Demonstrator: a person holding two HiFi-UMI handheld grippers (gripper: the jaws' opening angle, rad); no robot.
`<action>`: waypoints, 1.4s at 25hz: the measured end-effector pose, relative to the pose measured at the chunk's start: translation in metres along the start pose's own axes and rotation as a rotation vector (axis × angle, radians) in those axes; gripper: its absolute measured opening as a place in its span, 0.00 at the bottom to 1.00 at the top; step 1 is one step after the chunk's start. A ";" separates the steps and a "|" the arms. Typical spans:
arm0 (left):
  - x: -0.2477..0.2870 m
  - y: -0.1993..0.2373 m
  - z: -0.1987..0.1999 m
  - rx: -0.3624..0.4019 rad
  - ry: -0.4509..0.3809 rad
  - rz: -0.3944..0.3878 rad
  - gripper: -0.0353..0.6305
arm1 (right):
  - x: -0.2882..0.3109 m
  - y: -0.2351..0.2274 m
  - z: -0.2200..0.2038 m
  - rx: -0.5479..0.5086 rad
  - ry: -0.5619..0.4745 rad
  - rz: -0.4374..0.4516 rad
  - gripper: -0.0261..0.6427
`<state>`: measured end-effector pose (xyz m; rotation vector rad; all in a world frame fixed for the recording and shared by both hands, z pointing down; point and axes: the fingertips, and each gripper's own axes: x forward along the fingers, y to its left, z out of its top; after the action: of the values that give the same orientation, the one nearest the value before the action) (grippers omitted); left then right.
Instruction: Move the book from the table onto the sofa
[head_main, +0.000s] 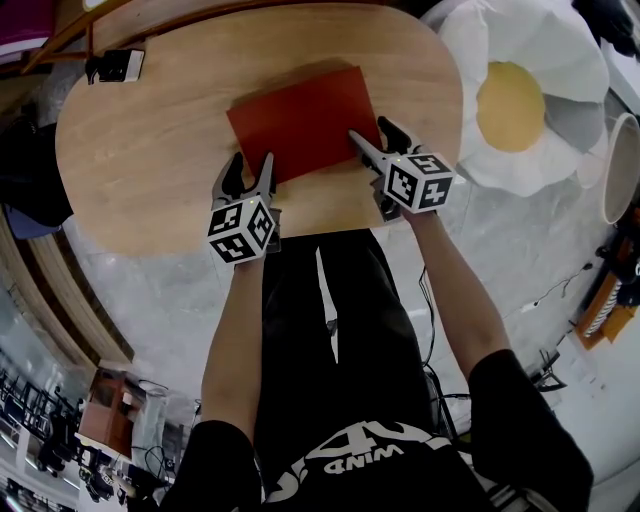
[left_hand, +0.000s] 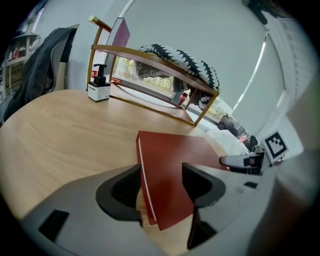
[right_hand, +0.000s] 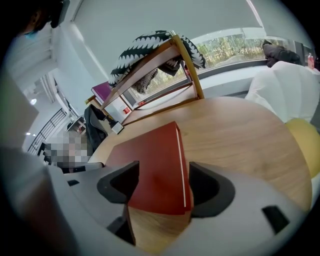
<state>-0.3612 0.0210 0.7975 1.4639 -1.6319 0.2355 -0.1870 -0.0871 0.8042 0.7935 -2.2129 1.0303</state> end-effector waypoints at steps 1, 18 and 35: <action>0.003 0.002 -0.004 -0.007 0.012 -0.001 0.42 | 0.002 -0.001 -0.003 0.002 0.009 0.000 0.48; 0.014 0.003 -0.020 -0.147 0.046 -0.077 0.42 | 0.013 0.004 -0.017 0.020 0.037 0.014 0.48; -0.040 -0.015 0.020 -0.173 0.023 -0.024 0.40 | -0.033 0.045 0.014 0.024 -0.001 -0.026 0.48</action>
<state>-0.3624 0.0311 0.7516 1.3440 -1.5749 0.0946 -0.2003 -0.0658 0.7528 0.8319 -2.1894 1.0463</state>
